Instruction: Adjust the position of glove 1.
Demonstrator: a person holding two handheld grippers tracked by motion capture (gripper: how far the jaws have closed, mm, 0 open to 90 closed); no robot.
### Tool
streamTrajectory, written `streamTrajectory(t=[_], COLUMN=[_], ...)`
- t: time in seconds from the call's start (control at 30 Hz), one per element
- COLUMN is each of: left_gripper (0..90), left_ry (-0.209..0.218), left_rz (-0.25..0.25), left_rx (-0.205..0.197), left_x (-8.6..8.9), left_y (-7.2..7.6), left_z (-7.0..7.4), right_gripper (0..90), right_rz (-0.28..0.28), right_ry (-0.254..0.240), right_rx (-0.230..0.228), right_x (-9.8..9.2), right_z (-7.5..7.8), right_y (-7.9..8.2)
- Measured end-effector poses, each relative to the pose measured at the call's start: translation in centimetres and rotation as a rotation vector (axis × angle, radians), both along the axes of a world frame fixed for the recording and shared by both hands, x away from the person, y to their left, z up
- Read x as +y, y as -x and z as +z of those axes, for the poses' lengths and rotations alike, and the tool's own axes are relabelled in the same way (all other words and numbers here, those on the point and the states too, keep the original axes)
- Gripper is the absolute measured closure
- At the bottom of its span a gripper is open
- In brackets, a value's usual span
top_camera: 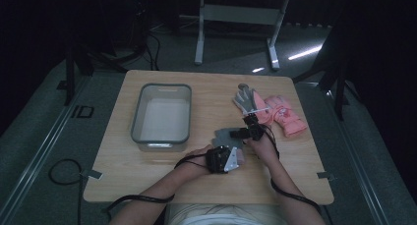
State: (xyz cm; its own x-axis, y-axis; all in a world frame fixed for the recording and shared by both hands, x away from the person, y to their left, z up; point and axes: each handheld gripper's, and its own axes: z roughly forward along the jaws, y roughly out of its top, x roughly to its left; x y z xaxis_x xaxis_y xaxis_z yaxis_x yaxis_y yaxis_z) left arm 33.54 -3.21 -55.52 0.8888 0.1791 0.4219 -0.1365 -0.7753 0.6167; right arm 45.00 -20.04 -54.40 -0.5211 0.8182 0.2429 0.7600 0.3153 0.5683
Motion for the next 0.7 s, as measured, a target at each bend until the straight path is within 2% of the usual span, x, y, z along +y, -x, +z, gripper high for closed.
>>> streamTrajectory(t=[0.07, 0.17, 0.27, 0.37, 0.43, 0.47, 0.5, 0.57, 0.6, 0.67, 0.7], left_gripper=[64.3, 66.9, 68.0, 68.4, 68.6, 68.6, 68.6, 68.9, 69.0, 69.0, 69.0], left_ry=[0.017, 0.022, 0.041, 0.048, 0.052, 0.052, 0.061, 0.067, 0.062, 0.049, 0.037], left_rz=[-0.012, -0.015, -0.012, -0.009, -0.008, -0.008, -0.021, -0.023, -0.023, -0.023, -0.026], left_rx=[0.045, 0.105, 0.154, 0.177, 0.203, 0.203, 0.231, 0.258, 0.265, 0.258, 0.249], left_x=[0.4, 0.6, 0.9, 1.0, 1.2, 1.2, 1.6, 1.9, 1.9, 1.9, 1.9], left_y=[-0.7, -1.5, -2.0, -2.2, -2.4, -2.4, -2.7, -2.9, -2.9, -2.8, -2.7], left_z=[0.2, 0.5, 0.7, 0.8, 0.9, 0.9, 1.0, 1.1, 1.3, 1.7, 2.0], right_gripper=[52.0, 55.0, 60.3, 68.1, 70.5, 70.5, 71.2, 72.1, 72.4, 72.5, 72.5], right_rz=[0.018, 0.049, 0.067, 0.071, 0.070, 0.070, 0.073, 0.084, 0.092, 0.095, 0.102], right_ry=[-0.031, -0.146, -0.196, -0.199, -0.205, -0.205, -0.210, -0.209, -0.215, -0.220, -0.227], right_rx=[0.021, 0.091, 0.125, 0.128, 0.122, 0.122, 0.115, 0.108, 0.096, 0.091, 0.073], right_x=[-0.1, -0.2, -0.1, 0.1, 0.1, 0.1, 0.0, 0.1, 0.0, -0.1, -0.1], right_z=[0.0, -0.5, -0.8, -0.7, -0.5, -0.5, -0.3, 0.0, 0.3, 0.6, 1.2], right_y=[-0.1, -0.6, -0.9, -1.0, -1.0, -1.0, -0.9, -0.6, -0.4, -0.2, 0.0])
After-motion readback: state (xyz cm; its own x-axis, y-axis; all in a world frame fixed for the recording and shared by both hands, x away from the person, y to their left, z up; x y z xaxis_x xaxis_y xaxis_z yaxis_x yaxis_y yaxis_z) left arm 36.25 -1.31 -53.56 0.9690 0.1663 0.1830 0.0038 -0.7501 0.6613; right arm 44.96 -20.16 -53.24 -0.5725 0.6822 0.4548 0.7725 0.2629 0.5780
